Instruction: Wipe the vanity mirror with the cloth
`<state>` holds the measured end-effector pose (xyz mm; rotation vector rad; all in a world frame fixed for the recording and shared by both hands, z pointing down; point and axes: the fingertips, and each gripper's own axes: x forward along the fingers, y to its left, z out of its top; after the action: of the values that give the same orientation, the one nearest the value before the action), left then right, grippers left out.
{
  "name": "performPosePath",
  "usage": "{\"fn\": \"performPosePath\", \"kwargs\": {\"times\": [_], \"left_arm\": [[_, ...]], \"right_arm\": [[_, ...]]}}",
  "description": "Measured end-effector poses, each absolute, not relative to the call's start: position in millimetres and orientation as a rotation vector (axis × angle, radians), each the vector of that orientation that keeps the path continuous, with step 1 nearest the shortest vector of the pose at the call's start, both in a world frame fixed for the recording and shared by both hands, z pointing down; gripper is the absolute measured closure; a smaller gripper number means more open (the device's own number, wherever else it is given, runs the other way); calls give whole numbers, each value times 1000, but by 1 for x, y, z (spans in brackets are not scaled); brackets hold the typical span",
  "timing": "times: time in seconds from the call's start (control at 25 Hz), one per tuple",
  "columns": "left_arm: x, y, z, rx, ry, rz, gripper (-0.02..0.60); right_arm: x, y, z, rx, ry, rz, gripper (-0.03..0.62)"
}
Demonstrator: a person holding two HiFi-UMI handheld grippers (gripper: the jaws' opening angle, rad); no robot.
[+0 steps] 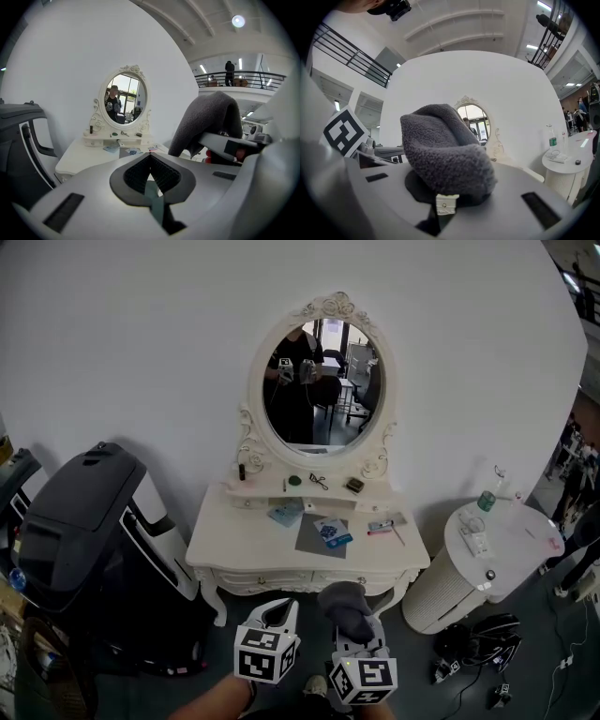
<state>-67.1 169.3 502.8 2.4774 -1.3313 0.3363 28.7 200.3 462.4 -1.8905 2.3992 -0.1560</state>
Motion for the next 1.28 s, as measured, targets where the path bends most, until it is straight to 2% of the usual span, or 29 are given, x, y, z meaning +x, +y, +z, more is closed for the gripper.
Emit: {"fn": "performPosePath", "kwargs": {"times": [0.8, 1.28], "left_arm": [[47, 25, 494, 2444, -1394, 327, 578], [58, -20, 504, 2389, -1423, 323, 578]], "right_arm": [[142, 49, 452, -1818, 2462, -164, 557], [152, -2, 458, -1760, 2524, -191, 557]]}}
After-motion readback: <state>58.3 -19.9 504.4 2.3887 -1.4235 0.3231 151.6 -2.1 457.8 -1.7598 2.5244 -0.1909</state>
